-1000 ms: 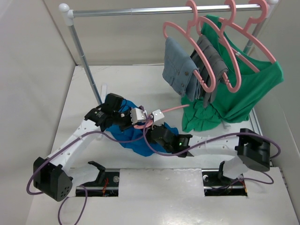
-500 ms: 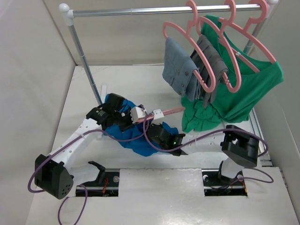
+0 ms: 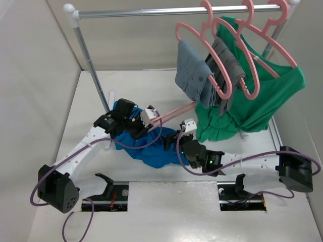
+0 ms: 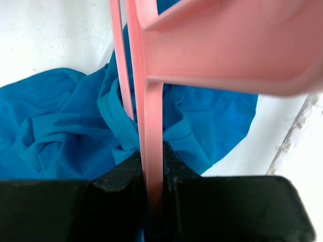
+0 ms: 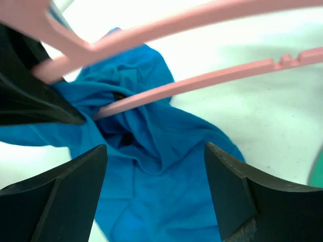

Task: Place the t-shirt on the hanger
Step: Place tshirt on hanger

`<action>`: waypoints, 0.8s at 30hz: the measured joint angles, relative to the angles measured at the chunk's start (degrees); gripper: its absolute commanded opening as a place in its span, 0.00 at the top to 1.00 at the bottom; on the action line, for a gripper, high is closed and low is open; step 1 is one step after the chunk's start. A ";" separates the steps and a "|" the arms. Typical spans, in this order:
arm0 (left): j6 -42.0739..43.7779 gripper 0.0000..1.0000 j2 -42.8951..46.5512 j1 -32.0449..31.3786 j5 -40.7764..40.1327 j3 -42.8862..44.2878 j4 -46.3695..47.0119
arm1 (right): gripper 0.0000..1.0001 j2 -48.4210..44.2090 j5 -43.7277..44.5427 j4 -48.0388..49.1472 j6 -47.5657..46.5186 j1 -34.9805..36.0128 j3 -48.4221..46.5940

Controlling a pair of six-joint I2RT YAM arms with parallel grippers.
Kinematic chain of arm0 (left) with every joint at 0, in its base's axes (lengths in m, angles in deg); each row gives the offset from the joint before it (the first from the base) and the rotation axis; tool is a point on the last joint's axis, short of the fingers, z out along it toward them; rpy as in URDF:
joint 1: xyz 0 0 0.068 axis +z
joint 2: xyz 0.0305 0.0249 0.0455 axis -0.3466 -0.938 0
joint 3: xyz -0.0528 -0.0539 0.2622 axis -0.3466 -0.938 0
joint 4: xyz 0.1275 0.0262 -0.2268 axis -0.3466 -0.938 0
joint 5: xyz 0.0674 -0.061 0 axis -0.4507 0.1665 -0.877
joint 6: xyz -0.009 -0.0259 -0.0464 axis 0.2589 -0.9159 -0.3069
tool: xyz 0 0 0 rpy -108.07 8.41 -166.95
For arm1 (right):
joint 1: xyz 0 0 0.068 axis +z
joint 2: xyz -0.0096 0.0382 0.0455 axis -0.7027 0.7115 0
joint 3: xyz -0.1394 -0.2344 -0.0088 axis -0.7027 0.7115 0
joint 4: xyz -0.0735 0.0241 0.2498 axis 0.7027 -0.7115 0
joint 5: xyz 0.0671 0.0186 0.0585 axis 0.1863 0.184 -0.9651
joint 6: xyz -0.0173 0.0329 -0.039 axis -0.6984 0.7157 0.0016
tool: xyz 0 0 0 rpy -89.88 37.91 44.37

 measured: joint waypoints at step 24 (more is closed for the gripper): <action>-6.62 1.00 -2.14 0.28 1.31 4.52 0.52 | 0.43 24.22 -2.12 24.02 1.33 -2.25 0.52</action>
